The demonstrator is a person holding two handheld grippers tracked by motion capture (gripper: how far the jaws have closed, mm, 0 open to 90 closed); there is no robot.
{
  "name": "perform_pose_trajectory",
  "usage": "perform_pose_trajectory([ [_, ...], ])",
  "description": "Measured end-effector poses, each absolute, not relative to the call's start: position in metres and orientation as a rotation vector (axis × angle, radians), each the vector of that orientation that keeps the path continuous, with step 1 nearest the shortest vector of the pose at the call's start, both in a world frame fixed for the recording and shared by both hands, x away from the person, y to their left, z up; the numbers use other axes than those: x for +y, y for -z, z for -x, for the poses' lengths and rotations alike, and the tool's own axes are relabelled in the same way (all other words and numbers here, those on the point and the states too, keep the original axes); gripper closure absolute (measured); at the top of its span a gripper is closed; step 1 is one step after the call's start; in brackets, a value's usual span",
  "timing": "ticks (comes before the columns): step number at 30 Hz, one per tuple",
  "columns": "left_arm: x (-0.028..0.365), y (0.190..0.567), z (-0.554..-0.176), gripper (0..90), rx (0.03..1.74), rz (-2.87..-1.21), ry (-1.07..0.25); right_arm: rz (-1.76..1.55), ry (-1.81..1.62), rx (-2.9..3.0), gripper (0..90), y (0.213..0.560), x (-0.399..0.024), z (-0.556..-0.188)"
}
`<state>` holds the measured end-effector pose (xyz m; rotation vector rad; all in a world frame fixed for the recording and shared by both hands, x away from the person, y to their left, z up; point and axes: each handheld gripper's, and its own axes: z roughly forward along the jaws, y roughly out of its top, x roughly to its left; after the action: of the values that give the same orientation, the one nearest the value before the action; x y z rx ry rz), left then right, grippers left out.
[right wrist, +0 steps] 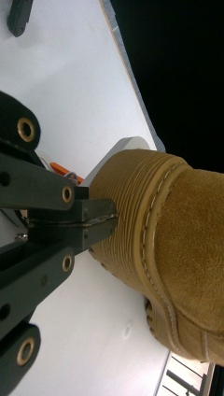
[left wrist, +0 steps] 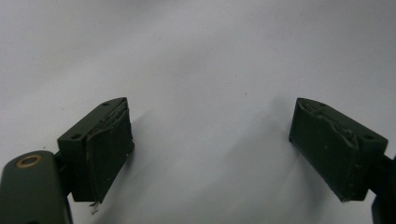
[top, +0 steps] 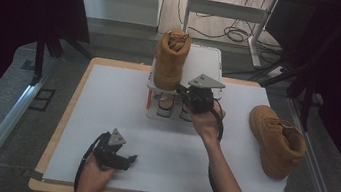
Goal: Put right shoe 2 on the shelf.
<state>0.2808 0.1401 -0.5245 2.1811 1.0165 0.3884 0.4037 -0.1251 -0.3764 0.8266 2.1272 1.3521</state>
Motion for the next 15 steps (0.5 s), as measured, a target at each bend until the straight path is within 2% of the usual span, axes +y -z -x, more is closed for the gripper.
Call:
perform_pose_trajectory([
  [15,0.14,0.524,-0.281,13.2,1.016,-2.181,-0.39,-0.79,-1.337,2.138,89.8,0.377,-0.114,-0.405],
])
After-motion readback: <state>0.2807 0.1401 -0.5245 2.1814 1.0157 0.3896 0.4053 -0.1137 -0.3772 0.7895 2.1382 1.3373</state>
